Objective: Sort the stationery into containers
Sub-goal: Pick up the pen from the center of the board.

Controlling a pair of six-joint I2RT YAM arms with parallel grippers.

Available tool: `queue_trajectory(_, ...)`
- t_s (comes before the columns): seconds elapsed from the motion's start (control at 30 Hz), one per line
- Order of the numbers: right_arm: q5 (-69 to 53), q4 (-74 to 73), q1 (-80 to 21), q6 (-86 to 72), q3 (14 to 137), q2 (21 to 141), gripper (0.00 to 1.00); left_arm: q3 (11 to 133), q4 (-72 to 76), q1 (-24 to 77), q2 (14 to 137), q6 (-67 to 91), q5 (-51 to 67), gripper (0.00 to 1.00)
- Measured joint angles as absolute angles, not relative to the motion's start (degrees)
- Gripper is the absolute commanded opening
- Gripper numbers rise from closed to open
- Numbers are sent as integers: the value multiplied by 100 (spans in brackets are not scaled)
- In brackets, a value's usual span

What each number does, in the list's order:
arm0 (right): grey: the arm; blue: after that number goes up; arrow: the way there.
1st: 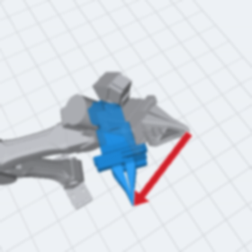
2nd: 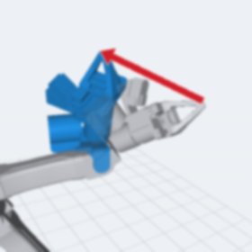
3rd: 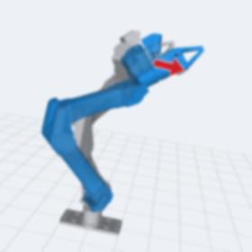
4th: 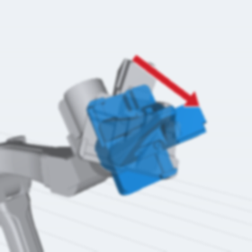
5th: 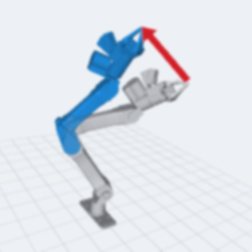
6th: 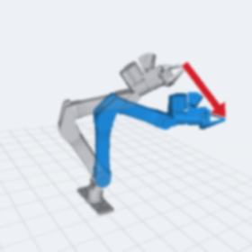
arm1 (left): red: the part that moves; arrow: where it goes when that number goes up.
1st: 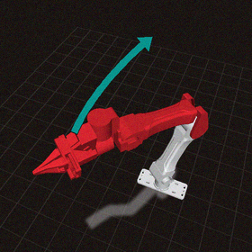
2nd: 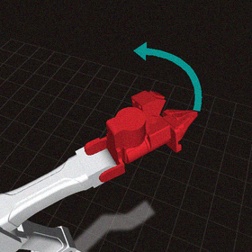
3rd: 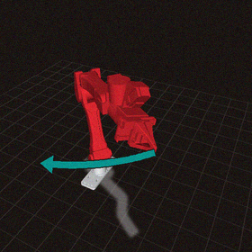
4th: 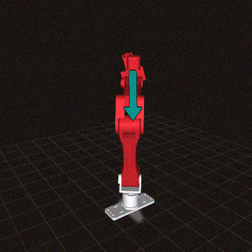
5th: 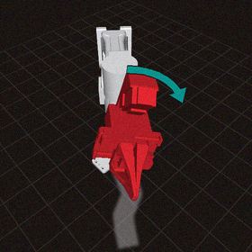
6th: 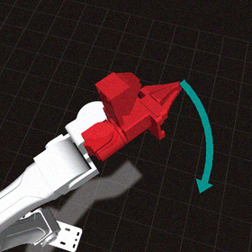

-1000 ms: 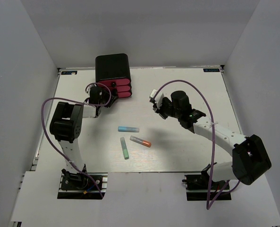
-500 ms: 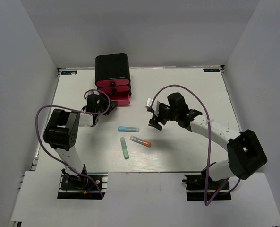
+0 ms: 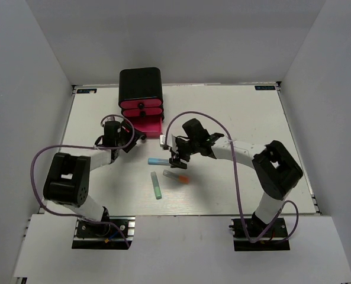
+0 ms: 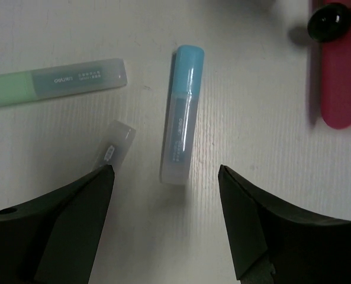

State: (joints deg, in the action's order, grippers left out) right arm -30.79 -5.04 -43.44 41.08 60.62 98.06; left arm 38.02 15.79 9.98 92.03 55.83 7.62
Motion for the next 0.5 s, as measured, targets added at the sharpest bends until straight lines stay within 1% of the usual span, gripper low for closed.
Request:
queue_trajectory(0.1,-3015,-526,-4504,4119,6281,10108,77,3806,989,982,8549,5391,602,75)
queue_trajectory(0.2,-2987,-624,-4589,4160,6521,10359,73,3833,362,972,7741,5135,412,76)
queue_trajectory(0.23,-2976,-637,-4606,4185,6602,10444,71,3839,126,967,7417,5052,346,77)
queue_trajectory(0.27,-2967,-650,-4624,4209,6676,10527,71,3844,-102,961,7133,4991,287,82)
queue_trajectory(0.33,-2912,-692,-4652,4246,6807,10685,66,3846,-628,954,6479,4923,123,86)
queue_trajectory(0.37,-2880,-725,-4663,4261,6869,10755,66,3844,-906,954,6163,4956,54,86)
queue_trajectory(0.5,-2792,-823,-4692,4331,7081,11026,60,3577,-1802,952,4888,5186,-23,86)
